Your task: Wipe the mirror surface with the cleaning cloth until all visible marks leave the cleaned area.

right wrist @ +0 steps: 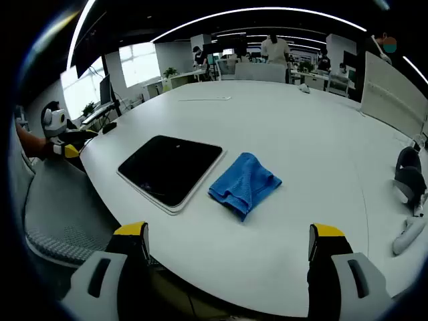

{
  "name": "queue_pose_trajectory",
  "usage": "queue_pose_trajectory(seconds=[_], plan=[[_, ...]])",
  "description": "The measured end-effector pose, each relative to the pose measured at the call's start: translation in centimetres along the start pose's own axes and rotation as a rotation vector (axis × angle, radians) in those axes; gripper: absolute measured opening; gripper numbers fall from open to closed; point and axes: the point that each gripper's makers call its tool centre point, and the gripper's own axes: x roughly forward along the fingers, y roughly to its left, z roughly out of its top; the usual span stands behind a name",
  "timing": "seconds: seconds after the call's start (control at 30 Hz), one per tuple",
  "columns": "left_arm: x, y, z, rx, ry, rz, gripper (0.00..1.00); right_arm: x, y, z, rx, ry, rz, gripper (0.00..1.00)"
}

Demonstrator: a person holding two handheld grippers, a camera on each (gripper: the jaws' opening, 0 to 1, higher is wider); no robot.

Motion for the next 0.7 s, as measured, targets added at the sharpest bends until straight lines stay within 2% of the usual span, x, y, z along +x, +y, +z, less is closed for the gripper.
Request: queue_pose_trajectory(seconds=[0.17,0.27,0.33,0.37,0.4,0.43,0.47,0.57,0.7], plan=[[-0.1,-0.3,0.2,-0.002,0.001,0.002,0.99,-0.1,-0.9,1.3,0.013,-0.028,-0.004,0.98],[-0.1,-0.4,0.2,-0.001,0.002,-0.001,0.99,0.0,-1.3,1.4,-0.035,-0.021,-0.016,0.98],[-0.2,-0.7,0.4,0.002,-0.001,-0.005,0.99,-0.1,-1.3,1.5,0.003,-0.024,-0.018,0.98],[-0.2,-0.7,0.4,0.002,-0.002,-0.006,0.99,-0.3,-1.2,1.6,0.066,-0.018,-0.019,0.98],[-0.2,-0.8,0.5,0.001,-0.002,-0.005,0.99,-0.6,-1.3,2.5,0.079,-0.053,-0.026,0.98],[-0.3,-0.8,0.5,0.002,-0.002,-0.002,0.99,-0.9,-1.8,3.3,0.072,-0.088,-0.044,0.98],[-0.3,-0.9,0.7,0.007,-0.007,0.0,0.99,-1.2,-2.3,3.7,0.071,-0.095,-0.067,0.98],[-0.3,-0.7,0.6,0.004,-0.006,0.001,0.99,-1.6,-2.2,4.2,0.068,-0.095,-0.071,0.98],[-0.3,-0.9,0.4,0.008,0.006,-0.006,0.97,-1.8,-2.0,4.1,0.01,-0.085,-0.083,0.98]])
